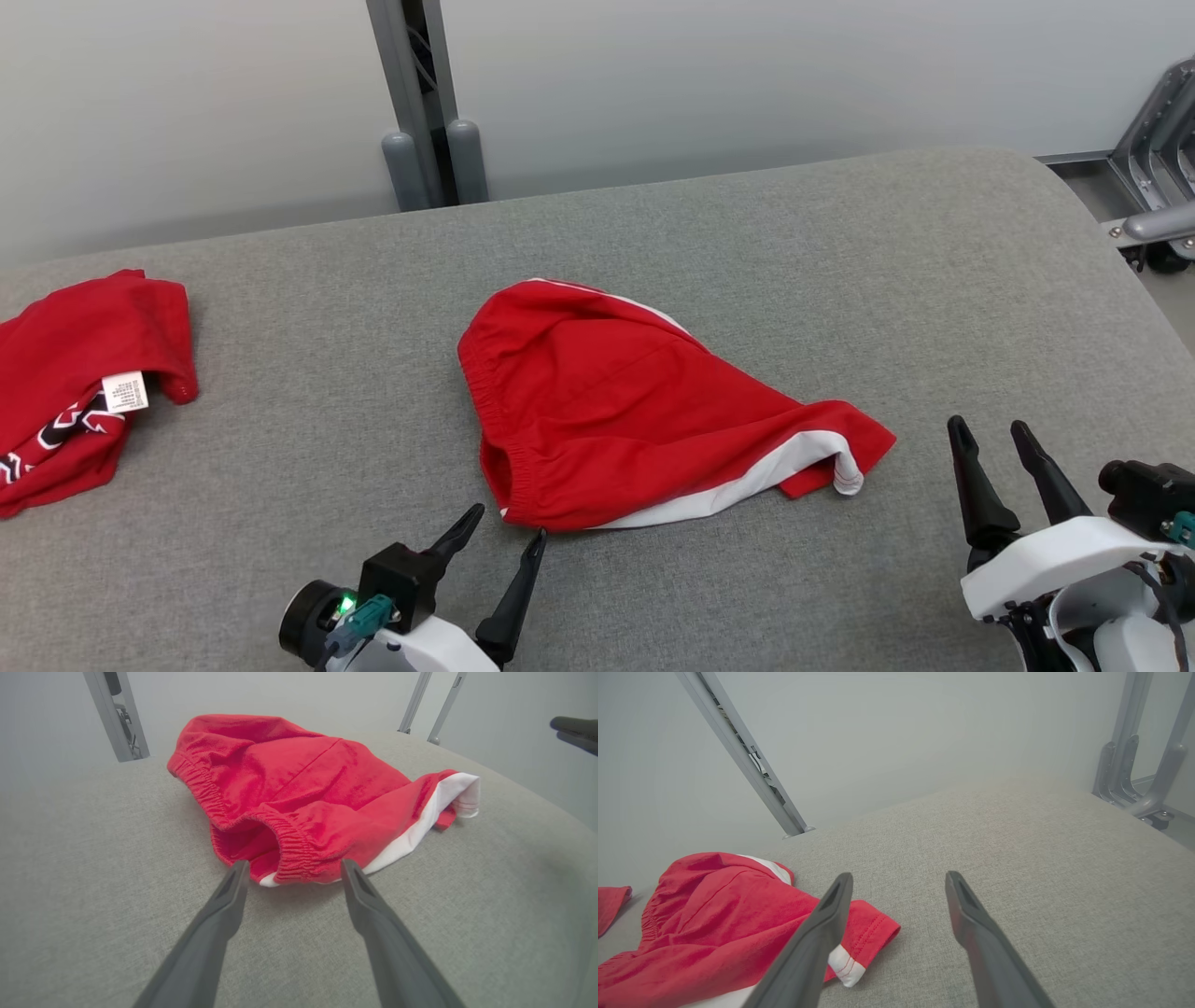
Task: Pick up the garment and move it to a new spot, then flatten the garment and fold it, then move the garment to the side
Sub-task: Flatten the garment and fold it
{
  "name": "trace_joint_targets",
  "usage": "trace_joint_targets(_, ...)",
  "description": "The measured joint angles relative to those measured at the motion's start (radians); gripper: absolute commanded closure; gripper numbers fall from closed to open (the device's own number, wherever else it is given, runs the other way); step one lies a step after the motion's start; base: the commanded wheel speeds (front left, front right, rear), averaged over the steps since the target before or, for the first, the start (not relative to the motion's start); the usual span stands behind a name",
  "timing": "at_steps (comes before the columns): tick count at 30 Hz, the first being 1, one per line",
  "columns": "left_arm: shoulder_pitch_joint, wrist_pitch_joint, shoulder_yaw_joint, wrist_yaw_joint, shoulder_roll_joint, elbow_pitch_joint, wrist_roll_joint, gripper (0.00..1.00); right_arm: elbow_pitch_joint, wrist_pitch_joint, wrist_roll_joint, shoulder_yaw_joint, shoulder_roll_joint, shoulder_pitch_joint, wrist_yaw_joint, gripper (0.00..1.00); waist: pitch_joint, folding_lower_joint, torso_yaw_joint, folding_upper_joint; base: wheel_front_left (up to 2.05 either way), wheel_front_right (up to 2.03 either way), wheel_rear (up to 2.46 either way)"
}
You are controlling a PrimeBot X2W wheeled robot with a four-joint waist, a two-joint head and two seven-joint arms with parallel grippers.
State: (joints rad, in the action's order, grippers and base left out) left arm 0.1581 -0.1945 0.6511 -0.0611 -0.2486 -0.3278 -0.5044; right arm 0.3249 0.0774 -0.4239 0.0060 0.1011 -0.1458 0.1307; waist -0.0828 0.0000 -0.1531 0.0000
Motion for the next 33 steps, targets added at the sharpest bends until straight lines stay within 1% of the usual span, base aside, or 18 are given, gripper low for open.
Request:
trace_joint_targets(6,0.06,0.012,0.034,0.017,0.007,-0.075,0.033,0.0,-0.05,-0.017,0.01,0.004,-0.012,0.012,0.0,0.0,-0.009,0.0,-0.023,0.0,0.0,0.0,0.0)
trace_joint_targets(7,0.071,0.016,0.041,0.022,0.011,-0.089,0.036,0.02,-0.054,-0.018,0.01,0.005,-0.014,0.012,0.0,0.0,-0.011,0.0,-0.025,0.0,0.0,0.0,0.0)
trace_joint_targets(8,0.081,0.017,0.047,0.026,0.014,-0.104,0.041,0.26,-0.059,-0.02,0.011,0.004,-0.016,0.013,0.0,0.0,-0.012,0.0,-0.027,0.0,0.0,0.0,0.0)
trace_joint_targets(9,0.09,0.017,0.053,0.032,0.017,-0.117,0.045,0.26,-0.063,-0.02,0.011,0.004,-0.018,0.013,0.0,0.0,-0.014,0.0,-0.028,0.0,0.0,0.0,0.0)
trace_joint_targets(10,0.099,0.017,0.058,0.036,0.018,-0.128,0.047,0.53,-0.068,-0.02,0.012,0.002,-0.02,0.014,0.0,0.0,-0.016,0.0,-0.029,0.0,0.0,0.0,0.0)
trace_joint_targets(11,0.106,0.017,0.061,0.042,0.021,-0.139,0.047,0.66,-0.072,-0.02,0.012,0.0,-0.022,0.015,0.0,0.0,-0.017,0.0,-0.028,0.0,0.0,0.0,0.0)
trace_joint_targets(12,0.112,0.015,0.065,0.044,0.024,-0.147,0.047,1.0,-0.074,-0.02,0.012,-0.003,-0.024,0.016,0.0,0.0,-0.018,0.0,-0.026,0.0,0.0,0.0,0.0)
trace_joint_targets(16,0.125,-0.009,0.071,0.064,0.041,-0.155,0.047,1.0,-0.078,-0.016,0.019,-0.016,-0.029,0.019,0.0,0.0,-0.018,0.0,-0.005,0.0,0.0,0.0,0.0)
trace_joint_targets(19,0.127,-0.028,0.065,0.066,0.041,-0.142,0.046,1.0,-0.078,-0.015,0.02,-0.019,-0.033,0.024,0.0,0.0,-0.014,0.0,0.02,0.0,0.0,0.0,0.0)
trace_joint_targets(23,0.111,-0.044,0.049,0.058,0.031,-0.086,0.043,1.0,-0.079,-0.015,0.021,-0.025,-0.035,0.029,0.0,0.0,-0.003,0.0,0.061,0.0,0.0,0.0,0.0)
trace_joint_targets(27,0.063,-0.041,0.039,0.029,-0.01,0.012,0.039,1.0,-0.079,-0.015,0.022,-0.027,-0.039,0.033,0.0,0.0,0.011,0.0,0.108,0.0,0.0,0.0,0.0)
trace_joint_targets(29,0.033,-0.015,0.037,0.008,-0.037,0.079,0.04,1.0,-0.079,-0.016,0.022,-0.026,-0.04,0.034,0.0,0.0,0.017,0.0,0.131,0.0,0.0,0.0,0.0)
trace_joint_targets(32,-0.019,0.046,0.035,-0.024,-0.077,0.181,0.036,1.0,-0.079,-0.016,0.022,-0.02,-0.042,0.034,0.0,0.0,0.024,0.0,0.159,0.0,0.0,0.0,0.0)
trace_joint_targets(33,-0.051,0.092,0.031,-0.042,-0.101,0.245,0.021,1.0,-0.078,-0.016,0.022,-0.015,-0.044,0.033,0.0,0.0,0.026,0.0,0.169,0.0,0.0,0.0,0.0)
